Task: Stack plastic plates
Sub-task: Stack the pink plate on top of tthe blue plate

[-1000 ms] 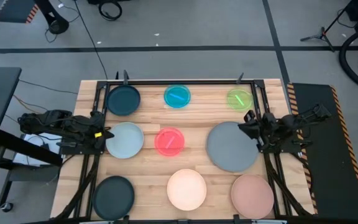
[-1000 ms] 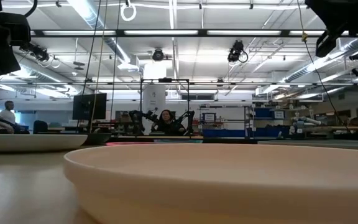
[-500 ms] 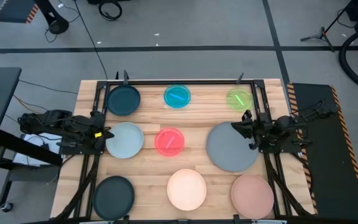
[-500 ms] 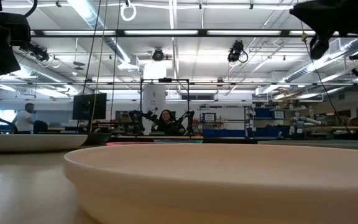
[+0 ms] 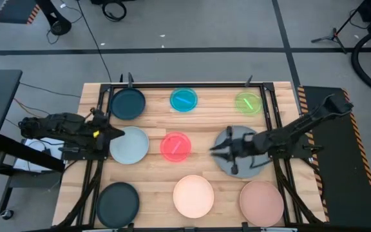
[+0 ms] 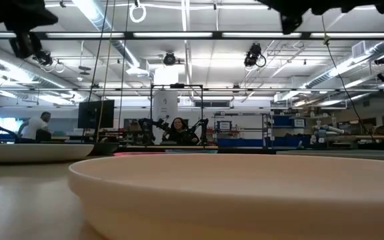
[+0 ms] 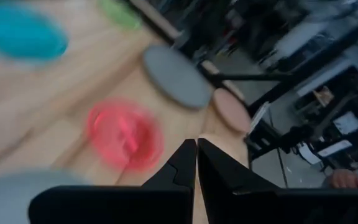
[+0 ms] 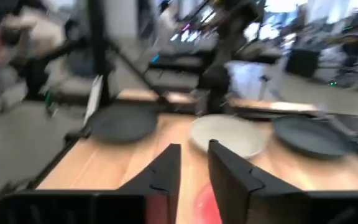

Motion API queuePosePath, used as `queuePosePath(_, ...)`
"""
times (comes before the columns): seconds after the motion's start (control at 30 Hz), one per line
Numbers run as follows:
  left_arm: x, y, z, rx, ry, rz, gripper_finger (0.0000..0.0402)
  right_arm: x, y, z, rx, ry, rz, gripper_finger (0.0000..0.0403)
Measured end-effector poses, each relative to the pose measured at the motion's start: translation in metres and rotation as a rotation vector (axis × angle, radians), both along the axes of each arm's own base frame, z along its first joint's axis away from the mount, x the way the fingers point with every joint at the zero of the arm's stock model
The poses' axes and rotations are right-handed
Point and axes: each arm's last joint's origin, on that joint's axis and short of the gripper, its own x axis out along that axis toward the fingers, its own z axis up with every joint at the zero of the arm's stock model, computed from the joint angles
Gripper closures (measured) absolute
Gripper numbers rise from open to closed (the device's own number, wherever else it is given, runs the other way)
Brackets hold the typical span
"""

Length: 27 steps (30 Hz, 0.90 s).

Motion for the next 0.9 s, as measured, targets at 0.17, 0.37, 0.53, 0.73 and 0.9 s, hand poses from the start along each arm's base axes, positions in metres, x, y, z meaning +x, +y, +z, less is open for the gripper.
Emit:
queuePosePath(0.17, 0.002, 0.000, 0.012, 0.159, -0.114, -0.004, 0.0379, 0.037, 0.017, -0.016, -0.091, 0.212, 0.031, 0.0249)
queuePosePath(0.37, 0.011, 0.000, 0.015, 0.378, -0.251, 0.029, 0.0379, 0.075, 0.024, -0.036, -0.211, 0.495, 0.008, 0.0203)
queuePosePath(0.53, 0.031, -0.004, -0.011, 0.501, -0.343, 0.044, 0.0379, 0.100, 0.025, -0.056, -0.334, 0.642, 0.027, 0.0200)
queuePosePath(0.73, 0.042, -0.006, -0.046, 0.528, -0.383, 0.056, 0.0379, 0.122, 0.008, -0.081, -0.427, 0.738, 0.029, 0.0201)
queuePosePath(0.9, 0.043, -0.006, -0.051, 0.513, -0.374, 0.053, 0.0379, 0.131, -0.012, -0.101, -0.480, 0.795, 0.016, 0.0202)
